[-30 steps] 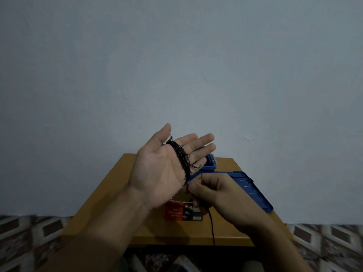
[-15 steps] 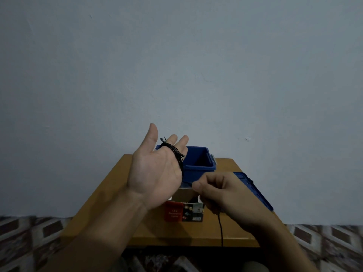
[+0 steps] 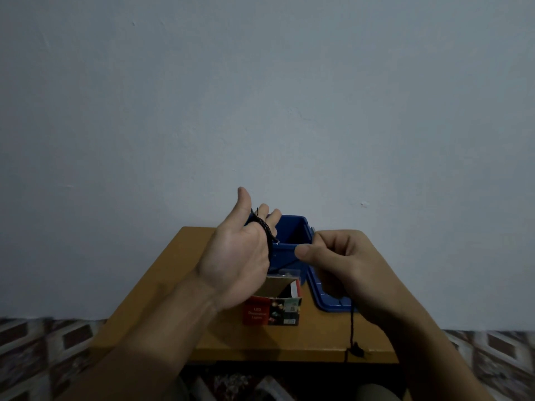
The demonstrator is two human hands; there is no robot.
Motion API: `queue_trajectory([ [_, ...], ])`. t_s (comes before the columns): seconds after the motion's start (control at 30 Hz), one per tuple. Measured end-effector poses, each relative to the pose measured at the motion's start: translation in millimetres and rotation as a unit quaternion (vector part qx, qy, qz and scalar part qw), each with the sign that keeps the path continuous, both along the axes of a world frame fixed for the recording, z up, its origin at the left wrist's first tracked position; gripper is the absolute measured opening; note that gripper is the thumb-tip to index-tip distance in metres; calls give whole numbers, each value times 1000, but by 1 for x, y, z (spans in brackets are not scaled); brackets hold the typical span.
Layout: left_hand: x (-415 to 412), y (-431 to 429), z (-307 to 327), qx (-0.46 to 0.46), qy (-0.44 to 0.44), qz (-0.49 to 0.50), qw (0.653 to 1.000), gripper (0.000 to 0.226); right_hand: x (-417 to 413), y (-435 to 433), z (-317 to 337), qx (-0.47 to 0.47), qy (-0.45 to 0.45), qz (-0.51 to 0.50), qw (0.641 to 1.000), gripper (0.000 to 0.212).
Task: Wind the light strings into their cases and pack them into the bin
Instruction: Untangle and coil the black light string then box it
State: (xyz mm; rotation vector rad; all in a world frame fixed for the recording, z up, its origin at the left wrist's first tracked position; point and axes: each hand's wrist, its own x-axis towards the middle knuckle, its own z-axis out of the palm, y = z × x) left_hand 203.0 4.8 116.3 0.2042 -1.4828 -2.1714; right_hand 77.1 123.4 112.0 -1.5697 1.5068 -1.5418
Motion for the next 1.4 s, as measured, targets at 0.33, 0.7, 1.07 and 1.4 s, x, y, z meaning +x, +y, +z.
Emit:
queue_trajectory([
  [0.33, 1, -10, -10, -126, -110, -75, 983, 94, -1, 0, 17, -43, 13, 5, 999, 18],
  [0.7, 2, -6, -10, -169, -143, -121, 968, 84, -8, -11, 13, -72, 103, -31, 992, 17],
  [1.07, 6, -12, -7, -97, -79, -241, 962, 71, -14, -16, 5, -71, 120, -11, 990, 20],
  [1.4, 7, -12, -9, -52, 55, -322, 944, 85, -12, -18, -15, 0, 95, -17, 995, 23],
])
